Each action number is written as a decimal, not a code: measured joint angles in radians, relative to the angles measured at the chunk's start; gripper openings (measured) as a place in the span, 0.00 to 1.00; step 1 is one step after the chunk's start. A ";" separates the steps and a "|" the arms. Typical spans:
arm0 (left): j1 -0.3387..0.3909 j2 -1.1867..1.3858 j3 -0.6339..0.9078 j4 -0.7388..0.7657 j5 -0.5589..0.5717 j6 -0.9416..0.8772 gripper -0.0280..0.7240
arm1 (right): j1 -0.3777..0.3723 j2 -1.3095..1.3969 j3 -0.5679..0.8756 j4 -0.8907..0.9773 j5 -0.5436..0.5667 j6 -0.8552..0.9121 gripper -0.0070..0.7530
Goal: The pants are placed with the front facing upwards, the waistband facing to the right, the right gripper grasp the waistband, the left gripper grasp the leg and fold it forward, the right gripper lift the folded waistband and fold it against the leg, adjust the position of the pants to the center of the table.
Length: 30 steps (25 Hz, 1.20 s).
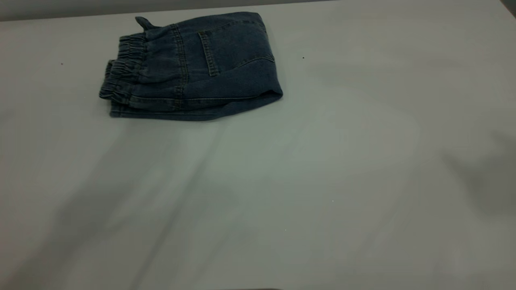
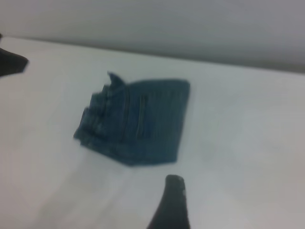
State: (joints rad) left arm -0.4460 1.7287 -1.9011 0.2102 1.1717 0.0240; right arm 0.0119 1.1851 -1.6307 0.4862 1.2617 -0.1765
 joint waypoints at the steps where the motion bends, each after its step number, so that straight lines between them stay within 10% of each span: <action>1: 0.000 -0.052 0.065 -0.001 0.000 -0.001 0.81 | 0.000 -0.053 0.057 0.000 0.001 0.003 0.77; 11: 0.000 -0.527 0.507 -0.001 0.000 -0.051 0.81 | 0.000 -0.586 0.535 0.004 0.010 0.028 0.77; 30: 0.000 -1.228 1.132 -0.024 0.000 -0.060 0.81 | 0.000 -1.041 0.989 -0.240 -0.008 0.028 0.77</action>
State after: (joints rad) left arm -0.4460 0.5002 -0.7692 0.1865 1.1717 -0.0357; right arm 0.0119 0.1442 -0.6415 0.2462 1.2535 -0.1484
